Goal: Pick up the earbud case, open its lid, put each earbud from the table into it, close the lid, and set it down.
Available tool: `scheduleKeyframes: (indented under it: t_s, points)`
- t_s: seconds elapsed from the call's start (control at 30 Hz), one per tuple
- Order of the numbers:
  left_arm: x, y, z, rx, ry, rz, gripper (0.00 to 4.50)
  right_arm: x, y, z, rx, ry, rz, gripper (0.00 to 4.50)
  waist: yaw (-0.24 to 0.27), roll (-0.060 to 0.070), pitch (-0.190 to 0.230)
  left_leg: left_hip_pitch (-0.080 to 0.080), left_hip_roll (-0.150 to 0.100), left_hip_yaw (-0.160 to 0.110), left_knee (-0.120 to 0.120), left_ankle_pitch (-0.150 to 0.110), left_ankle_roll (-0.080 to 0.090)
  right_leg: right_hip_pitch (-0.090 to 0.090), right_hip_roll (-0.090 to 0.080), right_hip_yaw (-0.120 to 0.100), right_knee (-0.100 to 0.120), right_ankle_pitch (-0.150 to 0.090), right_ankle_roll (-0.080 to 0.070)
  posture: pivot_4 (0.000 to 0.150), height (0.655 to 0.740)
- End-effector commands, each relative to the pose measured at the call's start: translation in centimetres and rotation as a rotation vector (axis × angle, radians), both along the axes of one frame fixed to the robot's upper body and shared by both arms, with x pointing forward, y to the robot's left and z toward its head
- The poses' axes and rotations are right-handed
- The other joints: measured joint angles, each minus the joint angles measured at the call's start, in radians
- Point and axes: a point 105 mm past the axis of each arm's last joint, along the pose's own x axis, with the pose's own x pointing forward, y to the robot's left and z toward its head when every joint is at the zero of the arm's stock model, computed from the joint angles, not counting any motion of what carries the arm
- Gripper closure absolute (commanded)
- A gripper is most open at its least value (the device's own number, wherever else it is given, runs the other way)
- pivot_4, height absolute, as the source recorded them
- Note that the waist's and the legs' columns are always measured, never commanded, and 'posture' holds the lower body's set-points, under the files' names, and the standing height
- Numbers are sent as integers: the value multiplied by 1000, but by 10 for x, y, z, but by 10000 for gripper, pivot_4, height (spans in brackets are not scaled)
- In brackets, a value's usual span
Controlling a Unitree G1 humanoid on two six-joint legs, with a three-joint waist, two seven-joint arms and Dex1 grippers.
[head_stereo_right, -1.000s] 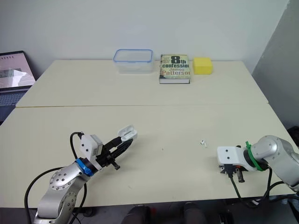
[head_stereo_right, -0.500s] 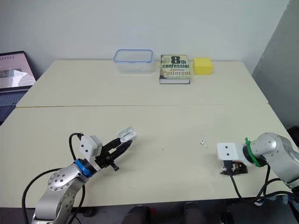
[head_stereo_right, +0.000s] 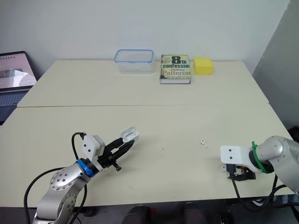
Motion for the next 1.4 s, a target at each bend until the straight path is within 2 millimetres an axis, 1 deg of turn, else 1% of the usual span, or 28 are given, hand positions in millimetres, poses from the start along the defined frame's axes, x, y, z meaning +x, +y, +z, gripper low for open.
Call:
scheduleKeyframes:
  t_s: [0.03, 0.23, 0.43, 0.53, 0.63, 0.73, 0.77, 0.93, 1.0, 1.07, 1.17, 1.23, 1.4]
  points:
    - [-1, -2, 9, 6, -44, -8, 36881, 9, 3, 3, -13, -30, 33, 12730, -1, 0, 0, 0, 0, 0, 0, 0, 0, 0, 0, 0, 0, 0, 0, 1500, 7400]
    - [-3, 1, 8, 11, -40, 0, 36881, 13, 5, -2, -19, -20, 46, 12730, -3, 0, 0, 0, 0, -1, 0, 0, 0, 0, 0, 0, 0, 0, 0, 1500, 7400]
    - [-3, 1, 6, 12, -35, 4, 36881, 9, 10, -3, -7, 9, 60, 12730, -3, 0, 0, 1, 0, -1, 0, 0, 0, 1, 0, 0, 1, 0, 0, 1500, 7400]
    - [-3, 1, 6, 12, -33, 3, 36881, 7, 11, -4, -5, 19, 63, 18673, -3, 0, 0, 1, 0, -1, 0, 0, 0, 1, 0, 0, 1, 0, 0, 1500, 7400]
    - [-2, 1, 5, 12, -32, 0, 36881, 5, 12, -4, -2, 28, 68, 29915, -5, 0, 0, 1, 0, -1, 0, 0, 0, 1, 0, 0, 1, 0, 0, 1500, 7400]
    - [-1, 1, 5, 13, -31, -2, 36881, 4, 13, -3, 0, 33, 72, 39827, -6, 0, 0, 2, 0, 0, 0, 0, 0, 1, 0, 1, 1, 0, 0, 1500, 7400]
    - [-1, 1, 5, 14, -32, -3, 36881, 4, 13, -3, 1, 33, 74, 40802, -6, 0, 0, 2, 0, 0, 0, 0, 0, 1, 0, 1, 2, 0, 0, 1500, 7400]
    - [0, 0, 4, 14, -29, -8, 36881, 4, 13, 2, 9, 24, 76, 40779, -6, 0, 0, 2, 0, 0, 0, 0, 0, 1, 1, 1, 1, 0, 0, 1500, 7400]
    - [-1, 0, 3, 12, -30, -12, 36881, 7, 13, 9, 25, -3, 71, 40779, -6, 0, 0, 2, 0, 0, 0, 0, 0, 1, 1, 1, 2, 0, 0, 1500, 7400]
    - [-1, -1, 4, 3, -34, -17, 36881, 11, 16, 21, 75, -31, 66, 40779, -6, 0, 0, 2, 0, 0, 0, 0, 0, 1, 1, 1, 2, 0, 0, 1500, 7400]
    - [-2, -5, 8, -24, -50, -31, 36881, 15, 32, 46, 222, -67, 53, 40779, -7, 0, 0, 2, 0, 1, 0, 0, 0, 0, 1, 1, 2, 0, 0, 1500, 7400]
    - [-2, -9, 11, -38, -63, -42, 36881, 15, 50, 63, 359, -80, 58, 40779, -7, 0, 0, 2, 0, 1, 0, 0, 0, 1, 1, 1, 2, 0, 0, 1500, 7400]
    - [-2, -21, 17, -79, -81, -69, 36881, 18, 106, 101, 767, -126, 50, 40779, -6, -1, 0, 1, 0, -1, 0, 0, 0, 1, 1, 0, 3, 0, 0, 1500, 7400]
